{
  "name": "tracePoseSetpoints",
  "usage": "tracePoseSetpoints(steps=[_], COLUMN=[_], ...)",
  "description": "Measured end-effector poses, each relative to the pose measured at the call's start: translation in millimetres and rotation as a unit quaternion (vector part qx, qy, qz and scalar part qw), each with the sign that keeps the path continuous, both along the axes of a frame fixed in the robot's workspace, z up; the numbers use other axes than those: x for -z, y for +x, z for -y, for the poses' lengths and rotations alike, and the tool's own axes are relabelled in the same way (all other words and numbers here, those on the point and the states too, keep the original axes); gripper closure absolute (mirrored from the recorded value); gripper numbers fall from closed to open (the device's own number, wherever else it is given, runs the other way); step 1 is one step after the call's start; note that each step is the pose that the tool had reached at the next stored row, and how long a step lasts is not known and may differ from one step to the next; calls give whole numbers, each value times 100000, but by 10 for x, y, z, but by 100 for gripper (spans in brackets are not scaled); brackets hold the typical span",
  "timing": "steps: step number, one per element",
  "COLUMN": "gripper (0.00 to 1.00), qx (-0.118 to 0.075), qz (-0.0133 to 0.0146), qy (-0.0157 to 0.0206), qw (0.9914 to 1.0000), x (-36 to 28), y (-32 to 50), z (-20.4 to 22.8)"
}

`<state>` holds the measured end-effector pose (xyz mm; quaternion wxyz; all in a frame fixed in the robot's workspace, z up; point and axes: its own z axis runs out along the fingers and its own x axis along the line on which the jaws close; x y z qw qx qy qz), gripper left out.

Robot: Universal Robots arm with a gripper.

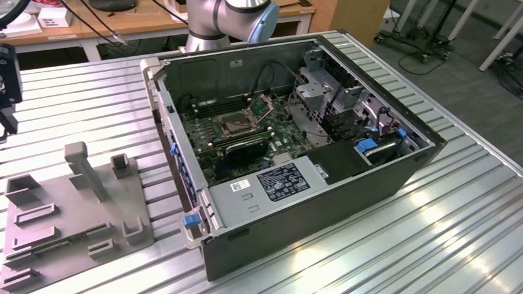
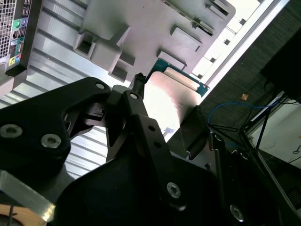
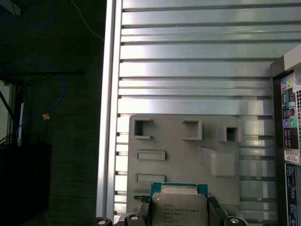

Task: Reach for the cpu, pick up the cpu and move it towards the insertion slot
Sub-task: 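Pick up the cpu and move it towards the insertion slot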

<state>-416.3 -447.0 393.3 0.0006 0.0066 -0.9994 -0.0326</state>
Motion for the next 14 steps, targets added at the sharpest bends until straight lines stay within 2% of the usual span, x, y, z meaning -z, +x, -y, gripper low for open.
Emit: tracePoseSetpoints(steps=[14], gripper=[45], qx=[-4], qz=[-3], qy=[15], qw=[100000], x=[-1], y=[35], z=[0])
